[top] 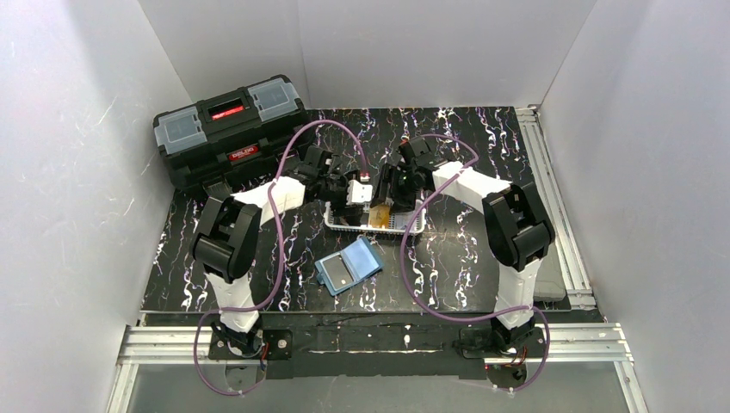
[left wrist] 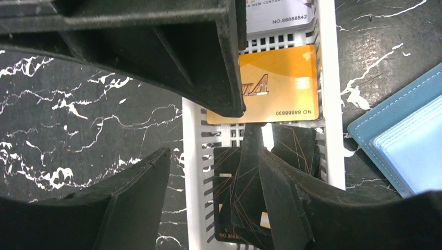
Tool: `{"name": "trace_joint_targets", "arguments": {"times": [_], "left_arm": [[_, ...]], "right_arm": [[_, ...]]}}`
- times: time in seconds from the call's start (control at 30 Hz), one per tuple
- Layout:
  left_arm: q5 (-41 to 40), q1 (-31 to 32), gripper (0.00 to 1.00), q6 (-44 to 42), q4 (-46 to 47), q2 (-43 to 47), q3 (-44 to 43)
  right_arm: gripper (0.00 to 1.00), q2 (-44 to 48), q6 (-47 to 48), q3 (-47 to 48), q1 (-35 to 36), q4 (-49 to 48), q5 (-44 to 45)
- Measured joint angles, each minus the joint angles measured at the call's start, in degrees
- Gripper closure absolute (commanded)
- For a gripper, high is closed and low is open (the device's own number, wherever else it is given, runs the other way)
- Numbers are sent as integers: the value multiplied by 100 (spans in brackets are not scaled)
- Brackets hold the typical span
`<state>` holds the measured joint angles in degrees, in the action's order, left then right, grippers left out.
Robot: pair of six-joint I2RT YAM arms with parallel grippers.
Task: Put the credit cards into the card holder
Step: Pick up the credit card from the storage box.
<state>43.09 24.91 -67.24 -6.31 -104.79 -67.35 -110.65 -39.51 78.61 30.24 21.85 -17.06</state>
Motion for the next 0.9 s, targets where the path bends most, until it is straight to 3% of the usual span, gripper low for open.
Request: {"name": "trace_joint_targets", "arguments": {"times": [0.37,0.9], "left_arm": [[-42,157,38,-90,933,7,374],[-61,247,35,-87,1399,4,570]], "right_arm": [[27,-4,-20,-267,0,-76,59],[29,-4,-61,-267,0,-146,39]]}}
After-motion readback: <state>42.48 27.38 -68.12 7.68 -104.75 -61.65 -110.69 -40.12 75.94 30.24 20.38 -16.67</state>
